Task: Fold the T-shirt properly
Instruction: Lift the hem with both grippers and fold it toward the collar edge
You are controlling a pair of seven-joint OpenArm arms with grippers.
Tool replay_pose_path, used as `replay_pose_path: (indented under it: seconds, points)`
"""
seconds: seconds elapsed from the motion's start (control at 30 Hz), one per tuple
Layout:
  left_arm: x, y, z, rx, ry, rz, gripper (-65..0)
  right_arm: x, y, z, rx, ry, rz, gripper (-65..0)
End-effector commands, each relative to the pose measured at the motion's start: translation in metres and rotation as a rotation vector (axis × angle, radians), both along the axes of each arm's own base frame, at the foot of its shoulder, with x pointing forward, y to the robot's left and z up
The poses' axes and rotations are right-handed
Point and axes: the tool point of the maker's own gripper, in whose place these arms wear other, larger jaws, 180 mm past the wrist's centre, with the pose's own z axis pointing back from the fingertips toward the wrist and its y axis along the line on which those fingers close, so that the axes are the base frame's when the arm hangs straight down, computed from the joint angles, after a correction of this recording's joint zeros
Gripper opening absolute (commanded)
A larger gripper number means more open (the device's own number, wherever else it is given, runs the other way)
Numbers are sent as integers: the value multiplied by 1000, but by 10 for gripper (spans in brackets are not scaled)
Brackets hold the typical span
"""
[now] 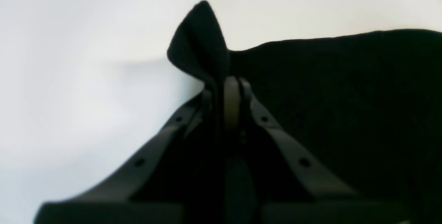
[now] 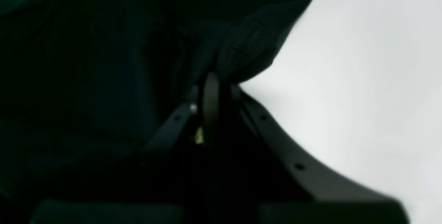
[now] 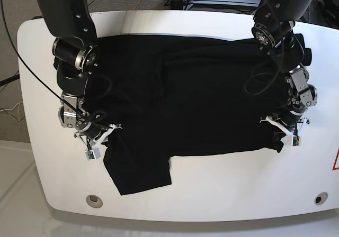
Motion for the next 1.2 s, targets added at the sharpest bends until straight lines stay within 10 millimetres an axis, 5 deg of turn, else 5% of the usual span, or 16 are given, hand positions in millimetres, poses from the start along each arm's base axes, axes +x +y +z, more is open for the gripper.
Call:
replay_pose_path:
  seconds: [0.0,0.53,0.9,1.17]
  points:
    - [24,6,38,5,-110,7,-628,14,-12,14,-36,-24,-29,-650]
    - [44,8,68,17,-165,6,-627,26,-54,40,-23,-97,-150,-650]
    - [41,14,65,28,-154,12,-627,11,-100,59,-184,-87,-195,-650]
    - [34,28,62,50,-135,26,-627,-7,-110,73,-299,-87,-211,-650]
